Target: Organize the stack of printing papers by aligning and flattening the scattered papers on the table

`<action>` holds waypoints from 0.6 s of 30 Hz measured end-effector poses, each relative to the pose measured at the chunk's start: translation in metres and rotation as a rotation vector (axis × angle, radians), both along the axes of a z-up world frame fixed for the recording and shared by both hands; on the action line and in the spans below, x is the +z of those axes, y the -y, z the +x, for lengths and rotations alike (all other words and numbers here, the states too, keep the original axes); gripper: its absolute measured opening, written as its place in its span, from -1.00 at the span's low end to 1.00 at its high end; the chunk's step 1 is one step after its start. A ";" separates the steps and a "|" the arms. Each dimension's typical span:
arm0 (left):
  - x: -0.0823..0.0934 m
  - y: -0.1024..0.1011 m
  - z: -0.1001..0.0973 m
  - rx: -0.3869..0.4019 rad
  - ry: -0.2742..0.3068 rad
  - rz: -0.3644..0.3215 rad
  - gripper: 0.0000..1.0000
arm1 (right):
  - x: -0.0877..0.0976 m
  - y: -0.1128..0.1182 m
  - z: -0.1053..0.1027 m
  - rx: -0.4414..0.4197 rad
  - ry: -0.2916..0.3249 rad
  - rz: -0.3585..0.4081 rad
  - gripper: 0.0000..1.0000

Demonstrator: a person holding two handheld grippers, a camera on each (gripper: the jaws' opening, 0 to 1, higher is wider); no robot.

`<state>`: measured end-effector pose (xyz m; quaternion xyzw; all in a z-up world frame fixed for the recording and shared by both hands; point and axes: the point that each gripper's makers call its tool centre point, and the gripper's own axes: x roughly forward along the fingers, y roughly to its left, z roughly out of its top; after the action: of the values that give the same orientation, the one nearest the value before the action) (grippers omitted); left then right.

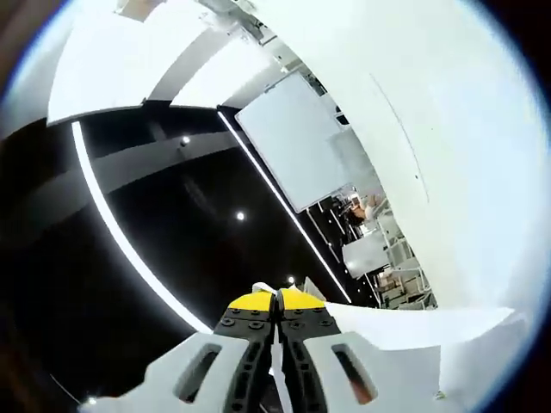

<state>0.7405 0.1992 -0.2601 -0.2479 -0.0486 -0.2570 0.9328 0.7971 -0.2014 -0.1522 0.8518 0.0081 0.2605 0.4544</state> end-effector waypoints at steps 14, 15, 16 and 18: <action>-0.001 0.002 0.000 0.000 -0.001 0.000 -0.56 | 0.005 0.010 0.003 -0.015 -0.019 0.054 -1.00; -0.001 0.002 0.000 0.000 -0.001 0.001 -0.56 | 0.005 0.011 0.003 -0.017 -0.019 0.055 -1.00; -0.001 0.002 0.000 0.000 -0.001 0.001 -0.56 | 0.005 0.010 0.003 -0.017 -0.020 0.051 -1.00; -0.001 0.002 0.000 0.001 0.000 0.001 -0.56 | 0.003 0.007 0.001 -0.012 -0.026 0.047 -1.00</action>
<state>0.7405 0.1971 -0.2614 -0.2475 -0.0484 -0.2567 0.9330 0.7982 -0.2087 -0.1492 0.8655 0.0027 0.2468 0.4359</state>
